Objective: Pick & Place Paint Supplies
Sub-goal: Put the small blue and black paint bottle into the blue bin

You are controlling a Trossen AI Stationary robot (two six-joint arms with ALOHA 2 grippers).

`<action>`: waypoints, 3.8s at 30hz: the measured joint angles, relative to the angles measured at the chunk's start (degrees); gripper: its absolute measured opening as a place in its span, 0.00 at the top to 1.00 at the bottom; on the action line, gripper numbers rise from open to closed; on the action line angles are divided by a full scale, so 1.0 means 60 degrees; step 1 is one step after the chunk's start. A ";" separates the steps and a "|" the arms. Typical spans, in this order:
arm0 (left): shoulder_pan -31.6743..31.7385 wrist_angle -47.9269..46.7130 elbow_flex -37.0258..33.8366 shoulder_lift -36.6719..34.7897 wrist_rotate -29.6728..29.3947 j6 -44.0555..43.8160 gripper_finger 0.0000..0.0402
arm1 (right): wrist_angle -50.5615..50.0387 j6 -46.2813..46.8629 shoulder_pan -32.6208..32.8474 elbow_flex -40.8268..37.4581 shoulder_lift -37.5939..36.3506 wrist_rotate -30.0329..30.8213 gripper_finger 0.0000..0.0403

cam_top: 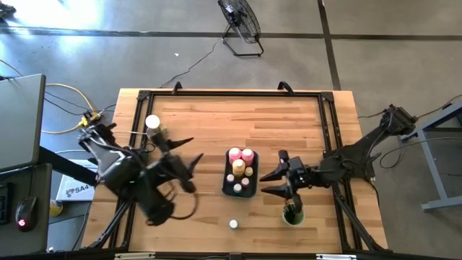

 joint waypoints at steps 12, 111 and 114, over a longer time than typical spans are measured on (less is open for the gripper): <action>-0.0106 -0.0005 -0.1508 -0.0849 0.0555 -0.0614 0.40 | 0.0483 -0.0111 -0.0508 -0.0004 0.0502 -0.0547 0.64; 0.6007 0.9189 -0.9165 -0.7822 0.7752 0.5702 0.40 | -0.4876 -0.3242 -0.2322 0.4845 0.5577 -0.6203 0.64; 0.6011 0.8996 -0.9165 -0.7825 0.7361 0.5969 0.40 | -0.4841 -0.3247 -0.2315 0.4846 0.5580 -0.6259 0.64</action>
